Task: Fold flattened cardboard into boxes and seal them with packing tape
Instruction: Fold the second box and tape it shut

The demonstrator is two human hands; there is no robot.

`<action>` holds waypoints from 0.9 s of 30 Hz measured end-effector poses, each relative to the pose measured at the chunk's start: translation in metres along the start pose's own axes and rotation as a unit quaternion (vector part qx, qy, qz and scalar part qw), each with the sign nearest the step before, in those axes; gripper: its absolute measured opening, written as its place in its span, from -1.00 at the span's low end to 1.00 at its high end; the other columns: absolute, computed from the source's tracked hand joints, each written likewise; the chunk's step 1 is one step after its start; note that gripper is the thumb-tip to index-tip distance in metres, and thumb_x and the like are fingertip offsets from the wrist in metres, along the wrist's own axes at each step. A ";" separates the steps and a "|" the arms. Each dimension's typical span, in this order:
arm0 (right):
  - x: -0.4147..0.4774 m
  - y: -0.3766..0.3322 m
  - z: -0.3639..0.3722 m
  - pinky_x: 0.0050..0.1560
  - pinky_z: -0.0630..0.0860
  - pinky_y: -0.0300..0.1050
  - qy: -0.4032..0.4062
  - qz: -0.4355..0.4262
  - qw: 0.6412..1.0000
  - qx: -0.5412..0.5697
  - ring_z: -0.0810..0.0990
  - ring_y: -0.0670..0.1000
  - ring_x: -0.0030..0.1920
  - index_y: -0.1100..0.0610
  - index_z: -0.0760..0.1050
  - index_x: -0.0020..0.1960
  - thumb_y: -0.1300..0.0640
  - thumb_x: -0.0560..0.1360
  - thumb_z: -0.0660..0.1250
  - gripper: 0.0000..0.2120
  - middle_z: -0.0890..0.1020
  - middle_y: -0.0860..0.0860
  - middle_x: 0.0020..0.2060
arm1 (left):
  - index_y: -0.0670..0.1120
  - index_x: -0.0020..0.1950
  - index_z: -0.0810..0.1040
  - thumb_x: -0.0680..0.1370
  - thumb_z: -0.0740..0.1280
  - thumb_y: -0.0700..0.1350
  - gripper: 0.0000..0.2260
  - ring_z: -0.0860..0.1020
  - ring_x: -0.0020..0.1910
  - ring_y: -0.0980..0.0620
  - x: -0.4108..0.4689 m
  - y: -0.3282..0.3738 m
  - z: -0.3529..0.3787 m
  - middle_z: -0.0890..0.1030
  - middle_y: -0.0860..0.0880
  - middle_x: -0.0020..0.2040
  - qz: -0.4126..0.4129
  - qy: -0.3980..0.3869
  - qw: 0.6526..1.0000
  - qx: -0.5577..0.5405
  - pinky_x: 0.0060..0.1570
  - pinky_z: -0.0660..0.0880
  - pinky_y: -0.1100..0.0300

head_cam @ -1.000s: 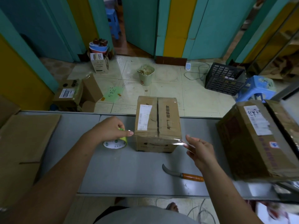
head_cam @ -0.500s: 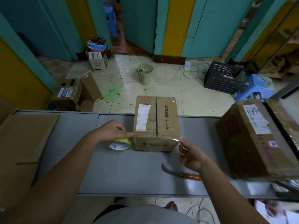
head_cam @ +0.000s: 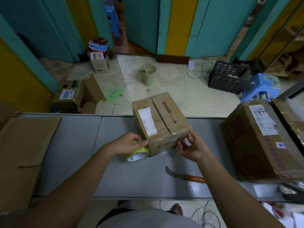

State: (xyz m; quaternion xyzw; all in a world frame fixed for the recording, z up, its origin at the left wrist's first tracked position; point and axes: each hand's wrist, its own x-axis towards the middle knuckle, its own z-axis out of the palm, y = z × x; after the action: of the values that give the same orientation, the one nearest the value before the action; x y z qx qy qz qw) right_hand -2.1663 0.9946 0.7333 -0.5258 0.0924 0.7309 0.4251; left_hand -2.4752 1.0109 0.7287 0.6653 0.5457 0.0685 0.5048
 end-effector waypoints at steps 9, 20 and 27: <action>0.011 -0.034 0.006 0.36 0.55 0.07 0.015 -0.140 0.980 -0.141 0.60 0.14 0.27 0.06 0.52 0.38 -0.21 0.58 0.42 -0.50 0.60 0.11 0.23 | 0.01 -0.17 0.65 0.60 0.34 0.36 -0.56 0.57 -0.36 0.35 -0.003 0.036 0.078 0.63 0.23 -0.38 -0.058 0.099 0.981 -0.158 -0.23 0.42 0.22; -0.004 0.032 -0.140 -0.01 0.49 -0.09 0.003 -0.251 0.446 -0.859 0.50 -0.07 -0.01 -0.16 0.55 -0.03 -0.42 0.24 0.52 -0.53 0.51 -0.20 -0.08 | -0.15 -0.03 0.62 0.67 0.43 -0.06 -0.82 0.68 -0.26 0.06 -0.020 0.033 0.073 0.71 -0.06 -0.20 -0.047 0.080 0.957 -0.273 -0.29 0.54 0.30; -0.005 0.051 -0.158 -0.10 0.36 -0.32 0.008 -0.322 0.554 -0.767 0.53 -0.18 -0.09 -0.25 0.47 -0.06 -0.04 0.55 0.48 -0.81 0.52 -0.20 -0.07 | 0.13 0.33 0.35 0.61 0.50 -0.20 -0.54 0.75 -0.10 -0.17 -0.024 0.027 0.077 0.77 -0.11 0.06 0.001 0.099 0.937 -0.334 -0.25 0.67 0.06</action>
State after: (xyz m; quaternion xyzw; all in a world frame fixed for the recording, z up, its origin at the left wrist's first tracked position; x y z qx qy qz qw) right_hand -2.0935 0.8680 0.6536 -0.6535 -0.6756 0.3346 0.0668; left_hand -2.4176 0.9484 0.7226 0.4488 0.5376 0.3130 0.6415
